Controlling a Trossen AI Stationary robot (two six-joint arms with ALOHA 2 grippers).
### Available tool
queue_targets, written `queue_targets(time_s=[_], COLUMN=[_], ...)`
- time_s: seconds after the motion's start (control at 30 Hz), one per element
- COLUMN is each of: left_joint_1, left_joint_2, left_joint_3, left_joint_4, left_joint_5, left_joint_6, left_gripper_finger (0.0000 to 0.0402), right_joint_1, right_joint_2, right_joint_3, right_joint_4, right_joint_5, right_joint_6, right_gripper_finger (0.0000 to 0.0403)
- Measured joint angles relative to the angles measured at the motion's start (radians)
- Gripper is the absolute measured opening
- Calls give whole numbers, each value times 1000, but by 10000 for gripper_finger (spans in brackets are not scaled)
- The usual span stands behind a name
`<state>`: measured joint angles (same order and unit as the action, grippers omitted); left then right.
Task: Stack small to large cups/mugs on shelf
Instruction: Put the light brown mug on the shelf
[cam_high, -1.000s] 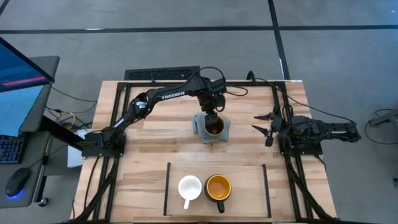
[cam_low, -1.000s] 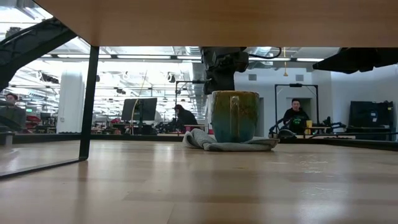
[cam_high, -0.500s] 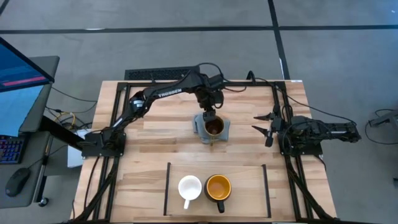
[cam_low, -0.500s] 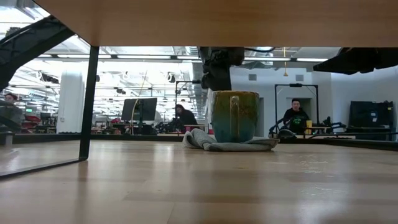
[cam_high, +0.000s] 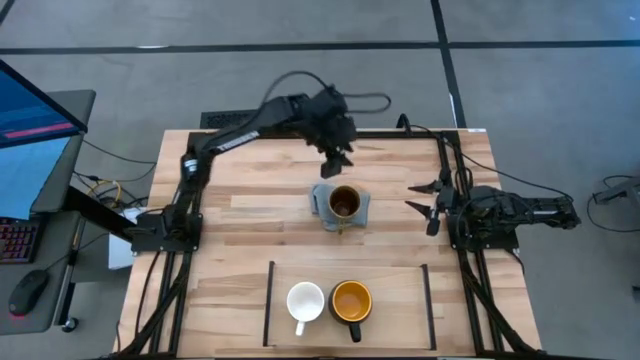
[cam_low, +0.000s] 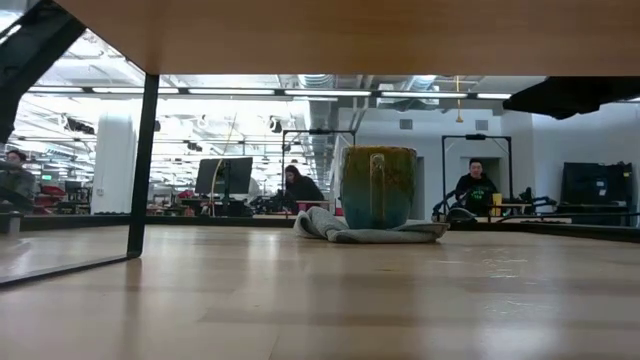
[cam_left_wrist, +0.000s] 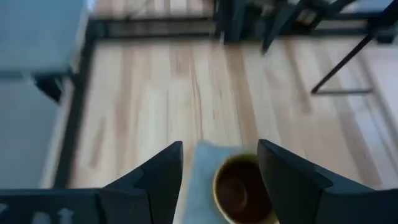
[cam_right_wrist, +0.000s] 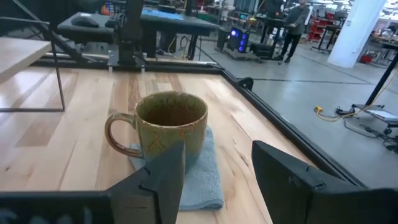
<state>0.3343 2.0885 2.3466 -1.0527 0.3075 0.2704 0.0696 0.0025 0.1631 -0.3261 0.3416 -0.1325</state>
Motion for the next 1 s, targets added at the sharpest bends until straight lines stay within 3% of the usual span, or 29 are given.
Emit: queue_targets(time_s=[0.13, 0.33, 0.47, 0.57, 0.73, 1.0], left_joint_1=[-7, 20, 60, 78, 82, 83], left_joint_2=[-72, -134, -162, -189, -278, -573], left_joint_3=[0, 0, -29, -85, -208, -600], left_joint_4=[14, -79, -111, -62, 25, 314], left_joint_5=[57, 314, 382, 328, 58, -7], left_joint_6=[51, 123, 116, 59, -71, -157], left_gripper_finger=[197, 197, 197, 197, 197, 197], right_joint_1=[0, 0, 0, 0, 0, 0], right_joint_2=[0, 0, 0, 0, 0, 0], right_joint_3=[0, 0, 0, 0, 0, 0], right_joint_4=[5, 5, 2, -17, -40, -41], right_joint_5=[0, 0, 0, 0, 0, 0], right_joint_6=[-6, -7, -7, -7, -7, -25], right_gripper_finger=[210, 210, 210, 210, 210, 210])
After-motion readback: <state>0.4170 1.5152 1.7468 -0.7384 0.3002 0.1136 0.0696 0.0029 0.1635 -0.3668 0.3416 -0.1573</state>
